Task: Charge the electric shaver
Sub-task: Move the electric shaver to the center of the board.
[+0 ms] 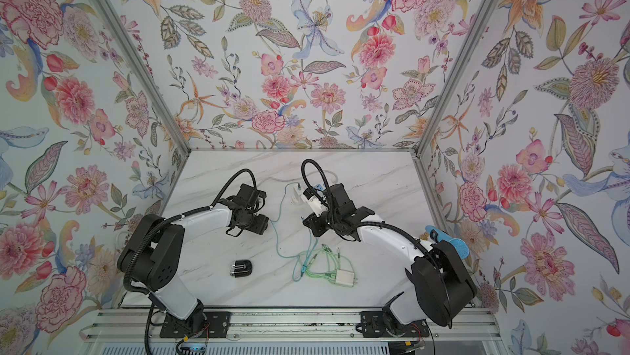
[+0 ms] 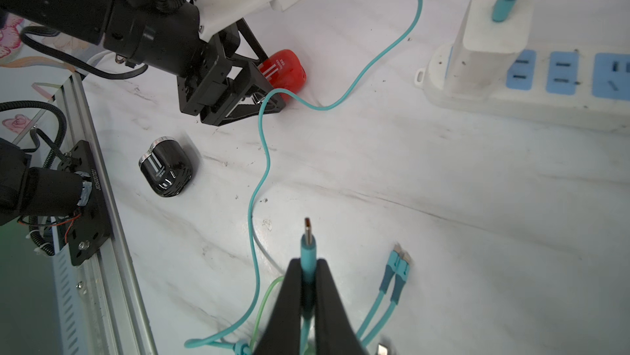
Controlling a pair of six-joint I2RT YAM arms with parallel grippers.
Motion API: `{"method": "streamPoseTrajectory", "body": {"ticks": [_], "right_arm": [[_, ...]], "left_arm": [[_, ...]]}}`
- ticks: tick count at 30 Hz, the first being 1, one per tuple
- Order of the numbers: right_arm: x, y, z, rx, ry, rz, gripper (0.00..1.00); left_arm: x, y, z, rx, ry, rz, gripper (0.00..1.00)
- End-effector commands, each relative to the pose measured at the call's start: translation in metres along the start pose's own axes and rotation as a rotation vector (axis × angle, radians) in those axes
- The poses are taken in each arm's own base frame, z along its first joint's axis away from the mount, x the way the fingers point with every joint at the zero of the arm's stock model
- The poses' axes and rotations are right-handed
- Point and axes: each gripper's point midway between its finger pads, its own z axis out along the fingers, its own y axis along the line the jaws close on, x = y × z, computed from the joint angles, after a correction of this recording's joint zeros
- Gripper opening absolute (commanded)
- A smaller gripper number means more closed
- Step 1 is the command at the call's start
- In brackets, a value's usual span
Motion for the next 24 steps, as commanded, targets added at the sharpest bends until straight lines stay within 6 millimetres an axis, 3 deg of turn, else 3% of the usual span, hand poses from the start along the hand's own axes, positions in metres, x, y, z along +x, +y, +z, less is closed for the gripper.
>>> {"method": "streamPoseTrajectory", "body": {"ticks": [1, 9, 15, 20, 24], "right_arm": [[0.007, 0.000, -0.009, 0.029, 0.010, 0.014, 0.10], [0.008, -0.002, -0.011, 0.047, 0.005, 0.026, 0.10], [0.007, -0.002, -0.015, 0.060, -0.002, 0.029, 0.10], [0.009, -0.003, -0.012, 0.056, 0.007, 0.031, 0.10], [0.009, -0.003, -0.011, 0.051, 0.012, 0.030, 0.10]], "left_arm": [[-0.004, -0.001, -0.012, 0.013, -0.039, 0.045, 0.71], [-0.016, 0.000, -0.014, -0.015, -0.061, 0.114, 0.77], [-0.028, 0.005, -0.027, -0.080, -0.068, 0.236, 0.81], [-0.041, 0.003, -0.046, -0.073, -0.134, 0.194, 0.83], [-0.032, -0.005, -0.036, -0.018, -0.130, 0.131, 0.83]]}}
